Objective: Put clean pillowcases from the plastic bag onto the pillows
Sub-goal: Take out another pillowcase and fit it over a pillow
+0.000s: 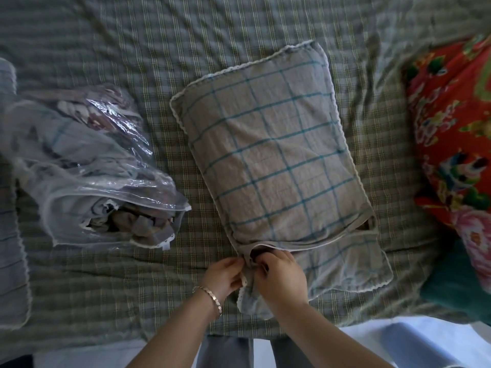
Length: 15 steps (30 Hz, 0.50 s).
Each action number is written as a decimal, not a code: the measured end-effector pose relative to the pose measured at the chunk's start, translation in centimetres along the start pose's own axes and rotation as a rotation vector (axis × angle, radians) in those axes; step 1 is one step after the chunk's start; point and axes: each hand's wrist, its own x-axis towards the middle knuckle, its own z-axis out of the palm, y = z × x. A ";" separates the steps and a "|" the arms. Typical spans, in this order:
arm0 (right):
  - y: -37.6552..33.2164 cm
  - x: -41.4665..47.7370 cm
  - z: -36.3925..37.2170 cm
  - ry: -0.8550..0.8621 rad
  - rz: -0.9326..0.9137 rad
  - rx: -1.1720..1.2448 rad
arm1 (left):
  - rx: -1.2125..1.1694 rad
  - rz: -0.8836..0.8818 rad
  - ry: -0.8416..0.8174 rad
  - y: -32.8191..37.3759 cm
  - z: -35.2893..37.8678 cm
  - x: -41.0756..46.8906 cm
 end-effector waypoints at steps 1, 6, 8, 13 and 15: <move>0.1 0.0 0.0 0.000 -0.006 -0.002 | -0.012 -0.003 -0.001 0.1 0.1 -0.2; 0.8 -0.5 0.5 0.071 -0.072 0.038 | 0.038 0.034 -0.004 0.1 -0.1 -0.3; 1.0 -0.7 0.5 0.137 -0.088 0.075 | 0.072 0.055 -0.003 0.1 -0.1 -0.5; 2.0 -0.6 -1.2 0.213 0.052 0.067 | 0.397 0.150 0.202 -0.6 -2.4 0.9; 3.9 -0.5 -2.4 0.240 0.170 0.079 | 0.583 0.153 0.302 -0.7 -3.2 1.3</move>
